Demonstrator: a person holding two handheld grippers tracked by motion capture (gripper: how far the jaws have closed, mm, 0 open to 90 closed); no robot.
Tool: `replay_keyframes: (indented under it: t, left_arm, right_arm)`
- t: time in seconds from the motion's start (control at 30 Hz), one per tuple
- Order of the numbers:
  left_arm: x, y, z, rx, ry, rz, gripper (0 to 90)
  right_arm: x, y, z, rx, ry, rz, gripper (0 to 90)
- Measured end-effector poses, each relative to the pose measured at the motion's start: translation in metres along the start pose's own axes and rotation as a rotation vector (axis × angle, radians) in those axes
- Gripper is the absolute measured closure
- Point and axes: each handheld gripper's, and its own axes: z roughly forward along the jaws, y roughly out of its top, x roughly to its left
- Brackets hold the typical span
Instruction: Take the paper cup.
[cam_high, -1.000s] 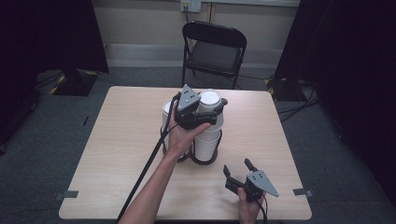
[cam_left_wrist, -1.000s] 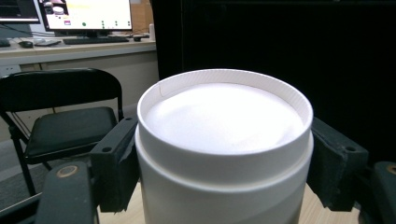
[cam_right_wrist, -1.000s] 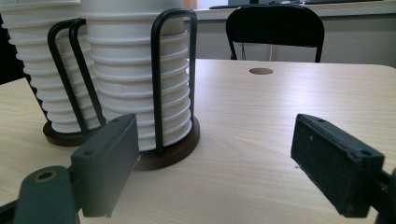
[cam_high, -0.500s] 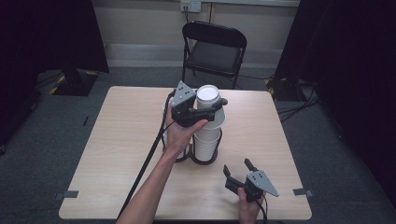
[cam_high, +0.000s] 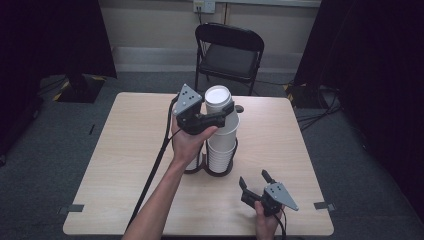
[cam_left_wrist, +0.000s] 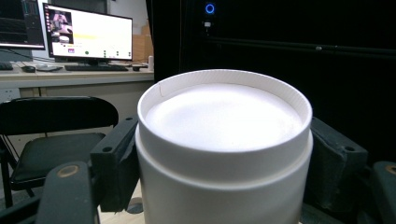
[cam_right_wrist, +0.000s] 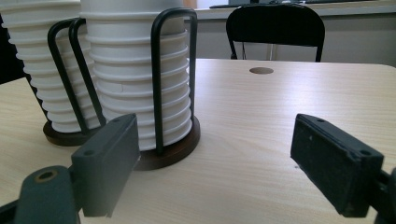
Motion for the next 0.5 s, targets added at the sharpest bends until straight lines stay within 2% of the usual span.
replay_keyframes:
  t: [0.2,0.3,0.33,0.37,0.5]
  left_arm:
    - [0.000,0.004,-0.008,-0.014,0.012,0.015,23.1]
    - [0.002,0.004,-0.013,-0.019,0.002,-0.005,23.1]
    - [0.002,0.004,-0.014,-0.018,-0.015,-0.008,23.0]
    - [0.000,0.004,-0.015,-0.020,-0.022,0.002,23.0]
    - [-0.008,0.002,-0.020,-0.029,-0.008,0.034,23.0]
  right_arm:
    - [0.000,0.000,0.000,0.000,0.001,0.001,15.2]
    - [0.000,0.000,0.000,0.000,0.000,0.000,15.2]
    - [0.000,0.000,0.000,0.000,0.000,0.000,15.2]
    - [0.000,0.000,0.000,-0.001,0.001,0.000,15.2]
    - [0.000,0.000,0.000,-0.002,0.001,0.001,15.2]
